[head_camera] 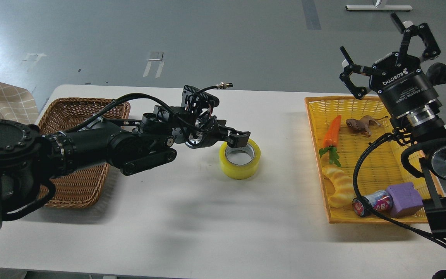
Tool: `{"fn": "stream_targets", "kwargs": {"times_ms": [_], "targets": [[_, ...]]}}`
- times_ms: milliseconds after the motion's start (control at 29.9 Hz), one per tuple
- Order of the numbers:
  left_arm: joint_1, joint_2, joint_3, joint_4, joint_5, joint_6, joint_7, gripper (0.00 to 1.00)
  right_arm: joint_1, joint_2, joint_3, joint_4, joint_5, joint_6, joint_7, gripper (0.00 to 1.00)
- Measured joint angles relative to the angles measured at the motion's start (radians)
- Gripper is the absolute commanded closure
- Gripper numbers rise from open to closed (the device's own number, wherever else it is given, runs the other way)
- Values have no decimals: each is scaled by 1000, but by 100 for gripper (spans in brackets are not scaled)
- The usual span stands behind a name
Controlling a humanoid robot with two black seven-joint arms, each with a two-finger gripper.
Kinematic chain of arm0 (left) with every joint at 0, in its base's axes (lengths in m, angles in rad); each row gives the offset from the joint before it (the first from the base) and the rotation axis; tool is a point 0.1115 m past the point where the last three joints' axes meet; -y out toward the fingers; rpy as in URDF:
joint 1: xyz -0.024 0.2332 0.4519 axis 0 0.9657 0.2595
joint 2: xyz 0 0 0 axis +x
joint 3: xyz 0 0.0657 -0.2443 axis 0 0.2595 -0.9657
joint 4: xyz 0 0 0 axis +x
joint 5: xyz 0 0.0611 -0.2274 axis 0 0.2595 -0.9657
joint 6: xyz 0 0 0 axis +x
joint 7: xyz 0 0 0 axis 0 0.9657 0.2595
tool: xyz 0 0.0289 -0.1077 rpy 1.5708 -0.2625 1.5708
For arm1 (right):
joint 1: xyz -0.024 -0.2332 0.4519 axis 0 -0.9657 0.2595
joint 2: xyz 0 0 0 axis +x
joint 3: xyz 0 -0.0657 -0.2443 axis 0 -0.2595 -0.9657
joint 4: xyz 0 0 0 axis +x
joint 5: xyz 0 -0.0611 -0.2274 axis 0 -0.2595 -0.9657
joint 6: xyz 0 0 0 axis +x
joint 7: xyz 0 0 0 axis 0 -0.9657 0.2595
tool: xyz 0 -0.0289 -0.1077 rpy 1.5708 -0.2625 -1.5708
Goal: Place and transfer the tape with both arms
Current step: 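Reach the left gripper toward the tape roll on the table, then grasp the tape roll with the left gripper and lift it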
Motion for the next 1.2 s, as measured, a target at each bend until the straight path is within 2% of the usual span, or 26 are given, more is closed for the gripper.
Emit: {"fn": "stream_targets", "kwargs": {"times_ms": [100, 167, 635, 802, 969, 1036, 1103, 1136, 1203], "targets": [[7, -6, 0, 1, 0, 0, 0, 12, -1, 1, 0, 0, 0, 0, 0, 0], [13, -9, 1, 7, 0, 0, 2, 16, -1, 4, 0, 0, 0, 0, 0, 0], [20, -25, 9, 39, 0, 1, 3, 16, 2, 10, 0, -2, 0, 0, 2, 0], [27, -34, 32, 40, 0, 2, 3, 29, 2, 10, 0, -4, 0, 0, 2, 0], [33, -52, 60, 57, 0, 3, 3, 32, 1, 10, 1, -4, 0, 0, 3, 0], [36, -55, 62, 64, -1, 3, 3, 41, 0, 10, 1, -4, 0, 0, 3, 0], [37, -55, 63, 67, -2, 3, 3, 58, 0, 10, 1, -4, 0, 0, 3, 0], [37, -55, 63, 68, -2, 3, 3, 62, 0, 10, 0, -4, 0, 0, 3, 0], [38, -55, 63, 69, -2, 3, 4, 83, 0, 10, 0, -4, 0, 0, 3, 0]]}}
